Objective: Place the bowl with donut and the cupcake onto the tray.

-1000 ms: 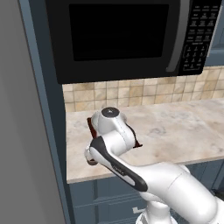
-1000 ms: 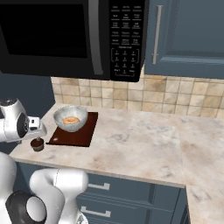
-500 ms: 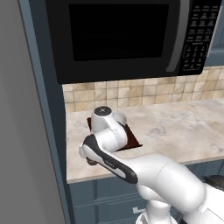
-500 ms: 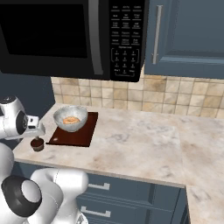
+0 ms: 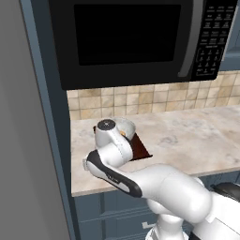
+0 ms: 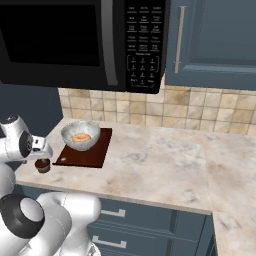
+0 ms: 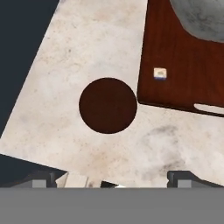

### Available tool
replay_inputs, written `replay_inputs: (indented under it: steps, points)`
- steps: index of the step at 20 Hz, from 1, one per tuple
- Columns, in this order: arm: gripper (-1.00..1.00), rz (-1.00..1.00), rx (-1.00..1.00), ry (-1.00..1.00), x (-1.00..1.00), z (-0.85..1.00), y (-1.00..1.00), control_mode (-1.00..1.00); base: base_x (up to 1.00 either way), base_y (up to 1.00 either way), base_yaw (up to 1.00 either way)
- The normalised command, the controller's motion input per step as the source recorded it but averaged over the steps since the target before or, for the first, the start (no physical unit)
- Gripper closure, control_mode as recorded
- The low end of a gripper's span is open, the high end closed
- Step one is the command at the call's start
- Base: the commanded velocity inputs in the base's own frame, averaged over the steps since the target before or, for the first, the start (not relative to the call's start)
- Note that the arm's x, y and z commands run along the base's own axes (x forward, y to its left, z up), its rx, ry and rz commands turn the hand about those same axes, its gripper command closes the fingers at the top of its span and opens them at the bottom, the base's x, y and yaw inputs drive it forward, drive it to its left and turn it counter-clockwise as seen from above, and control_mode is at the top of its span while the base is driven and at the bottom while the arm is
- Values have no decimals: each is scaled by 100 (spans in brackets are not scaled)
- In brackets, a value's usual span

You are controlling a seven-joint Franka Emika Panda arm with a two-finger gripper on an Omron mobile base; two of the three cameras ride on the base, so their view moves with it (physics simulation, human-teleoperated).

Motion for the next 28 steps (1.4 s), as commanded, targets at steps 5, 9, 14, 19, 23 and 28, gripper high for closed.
replay_inputs:
  steps: [5,9,14,19,23,28]
  points:
    - [-100,-10,0,0,21,-13,0,-100,0,0,0]
    - [-100,-7,0,0,19,-3,1,-100,0,0,0]
    - [-100,-8,0,0,11,-2,6,-100,0,0,0]
    - [-100,-8,0,0,4,-8,8,-100,0,0,0]
    - [-100,-8,1,2,6,-15,8,-100,0,0,0]
    - [-100,-8,1,2,9,-18,5,-100,0,0,0]
